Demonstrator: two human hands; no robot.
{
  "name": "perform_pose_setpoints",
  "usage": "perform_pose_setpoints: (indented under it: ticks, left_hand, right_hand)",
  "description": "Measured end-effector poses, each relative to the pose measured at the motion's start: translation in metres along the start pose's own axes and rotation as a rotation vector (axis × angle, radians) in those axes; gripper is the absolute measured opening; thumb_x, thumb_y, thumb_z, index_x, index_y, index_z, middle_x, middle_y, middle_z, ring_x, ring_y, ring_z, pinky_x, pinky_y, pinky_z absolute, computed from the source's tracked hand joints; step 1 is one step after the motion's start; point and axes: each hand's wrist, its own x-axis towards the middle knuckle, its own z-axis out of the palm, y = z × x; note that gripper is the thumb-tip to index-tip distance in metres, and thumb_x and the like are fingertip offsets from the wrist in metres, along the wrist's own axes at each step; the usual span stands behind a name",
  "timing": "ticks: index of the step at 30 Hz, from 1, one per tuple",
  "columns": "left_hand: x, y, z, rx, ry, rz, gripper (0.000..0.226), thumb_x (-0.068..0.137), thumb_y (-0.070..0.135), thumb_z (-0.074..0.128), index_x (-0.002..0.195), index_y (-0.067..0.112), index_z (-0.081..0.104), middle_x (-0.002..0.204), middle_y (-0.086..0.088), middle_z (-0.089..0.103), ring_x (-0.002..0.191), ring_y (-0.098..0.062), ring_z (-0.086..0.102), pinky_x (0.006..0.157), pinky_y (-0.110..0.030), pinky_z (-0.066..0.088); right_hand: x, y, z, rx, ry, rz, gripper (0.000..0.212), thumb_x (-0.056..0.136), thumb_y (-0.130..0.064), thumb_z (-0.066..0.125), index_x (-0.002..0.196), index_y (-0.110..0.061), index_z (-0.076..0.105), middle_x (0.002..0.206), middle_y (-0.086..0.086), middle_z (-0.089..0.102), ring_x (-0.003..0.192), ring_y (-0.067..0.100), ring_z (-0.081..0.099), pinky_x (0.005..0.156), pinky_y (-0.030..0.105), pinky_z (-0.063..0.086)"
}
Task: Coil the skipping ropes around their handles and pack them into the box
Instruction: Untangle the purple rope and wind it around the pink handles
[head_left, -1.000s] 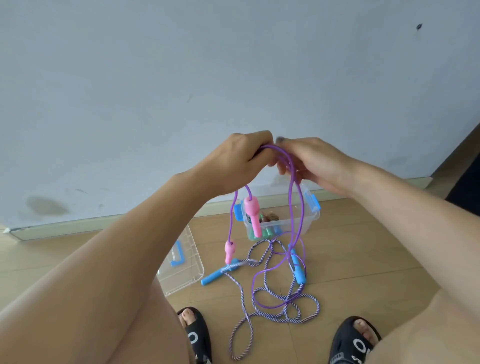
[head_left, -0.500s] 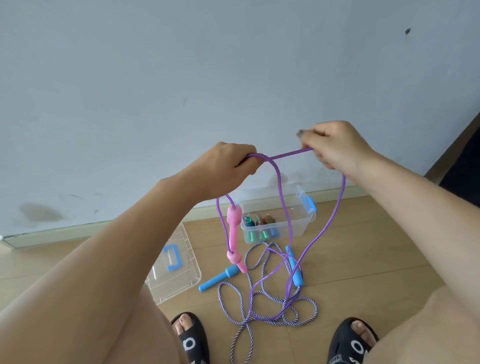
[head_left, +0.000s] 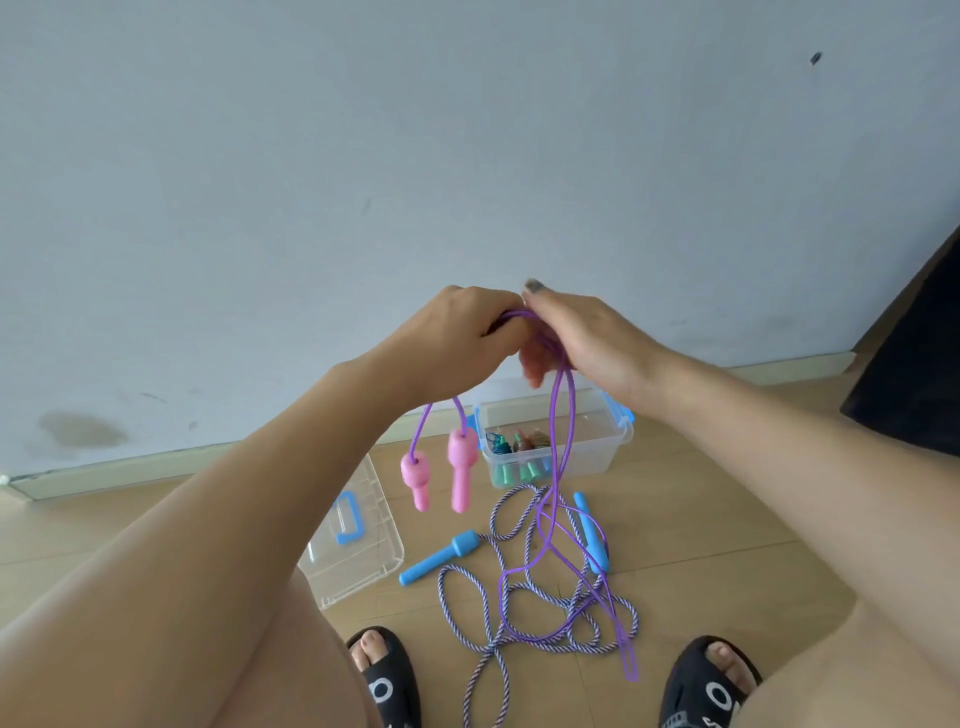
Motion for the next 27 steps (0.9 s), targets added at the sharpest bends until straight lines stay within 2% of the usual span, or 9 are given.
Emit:
perform_pose_setpoints:
  ticks: [2, 6, 11, 13, 17, 20, 23, 25, 27]
  left_hand:
    - [0.0, -0.002, -0.003, -0.018, -0.005, -0.017, 0.027, 0.094, 0.02, 0.047, 0.073, 0.023, 0.062, 0.058, 0.006, 0.054, 0.052, -0.007, 0.043, 0.049, -0.017, 0.033]
    - [-0.002, -0.007, -0.004, -0.026, -0.04, -0.032, 0.028, 0.096, 0.027, 0.045, 0.083, 0.019, 0.068, 0.06, 0.006, 0.054, 0.051, -0.007, 0.042, 0.05, -0.017, 0.034]
    - [-0.001, -0.013, -0.004, -0.074, -0.058, -0.076, 0.044, 0.098, 0.046, 0.047, 0.068, 0.016, 0.058, 0.064, -0.012, 0.054, 0.052, -0.013, 0.043, 0.054, -0.028, 0.04]
    - [-0.002, -0.02, -0.007, -0.12, -0.056, -0.12, 0.048, 0.099, 0.048, 0.046, 0.066, 0.015, 0.055, 0.06, -0.004, 0.049, 0.051, -0.013, 0.045, 0.056, -0.027, 0.043]
    - [-0.007, -0.043, -0.016, -0.07, -0.077, -0.165, 0.039, 0.095, 0.046, 0.054, 0.071, 0.016, 0.057, 0.056, 0.008, 0.047, 0.052, -0.01, 0.055, 0.056, -0.02, 0.045]
    - [-0.009, -0.05, -0.011, 0.006, -0.172, -0.152, 0.032, 0.095, 0.042, 0.058, 0.076, 0.016, 0.058, 0.061, 0.003, 0.052, 0.059, -0.016, 0.056, 0.06, -0.027, 0.045]
    - [-0.009, -0.05, -0.005, 0.004, -0.25, -0.19, 0.031, 0.096, 0.039, 0.055, 0.078, 0.014, 0.055, 0.068, -0.005, 0.06, 0.064, -0.023, 0.061, 0.062, -0.034, 0.049]
    - [-0.008, -0.049, -0.004, 0.033, -0.243, -0.18, 0.034, 0.098, 0.037, 0.051, 0.076, 0.012, 0.051, 0.067, -0.005, 0.053, 0.062, -0.021, 0.053, 0.061, -0.036, 0.043]
    - [-0.006, -0.044, -0.001, 0.045, -0.246, -0.154, 0.034, 0.1, 0.036, 0.049, 0.074, 0.013, 0.049, 0.064, 0.0, 0.046, 0.059, -0.016, 0.044, 0.06, -0.037, 0.041]
  right_hand:
    - [0.001, 0.003, 0.003, -0.084, 0.073, -0.051, 0.052, 0.105, -0.043, 0.034, 0.074, -0.017, 0.067, 0.064, 0.0, 0.053, 0.059, 0.013, 0.048, 0.064, 0.031, 0.045]
    - [0.003, 0.002, -0.006, -0.169, 0.077, -0.07, 0.051, 0.102, -0.048, 0.042, 0.078, -0.013, 0.071, 0.071, -0.004, 0.056, 0.057, 0.006, 0.042, 0.061, 0.025, 0.033]
    - [0.002, -0.002, -0.017, -0.253, 0.184, -0.086, 0.05, 0.097, -0.048, 0.052, 0.067, -0.011, 0.066, 0.055, -0.003, 0.044, 0.051, 0.012, 0.036, 0.052, 0.025, 0.029]
    - [0.004, -0.002, -0.034, -0.239, 0.3, -0.09, 0.047, 0.095, -0.044, 0.059, 0.061, -0.012, 0.063, 0.055, 0.004, 0.042, 0.048, 0.012, 0.034, 0.053, 0.028, 0.029]
    - [-0.001, 0.014, -0.078, -0.144, 0.548, 0.024, 0.044, 0.088, -0.042, 0.066, 0.056, -0.014, 0.06, 0.046, -0.004, 0.037, 0.04, 0.008, 0.032, 0.05, 0.029, 0.025]
    - [-0.004, 0.034, -0.086, -0.283, 0.514, 0.131, 0.042, 0.088, -0.042, 0.063, 0.063, -0.009, 0.064, 0.059, 0.006, 0.043, 0.053, 0.018, 0.039, 0.054, 0.029, 0.029]
    - [0.0, 0.047, -0.083, -0.298, 0.367, 0.254, 0.034, 0.091, -0.038, 0.059, 0.073, -0.011, 0.067, 0.061, 0.002, 0.056, 0.055, 0.02, 0.047, 0.058, 0.03, 0.039]
    - [0.002, 0.053, -0.074, -0.38, 0.192, 0.314, 0.032, 0.097, -0.036, 0.051, 0.086, -0.01, 0.065, 0.078, 0.004, 0.067, 0.071, 0.022, 0.059, 0.072, 0.035, 0.046]
    - [0.001, 0.051, -0.059, -0.333, 0.041, 0.357, 0.039, 0.102, -0.044, 0.037, 0.11, -0.019, 0.065, 0.102, 0.002, 0.068, 0.098, 0.019, 0.061, 0.093, 0.036, 0.041]
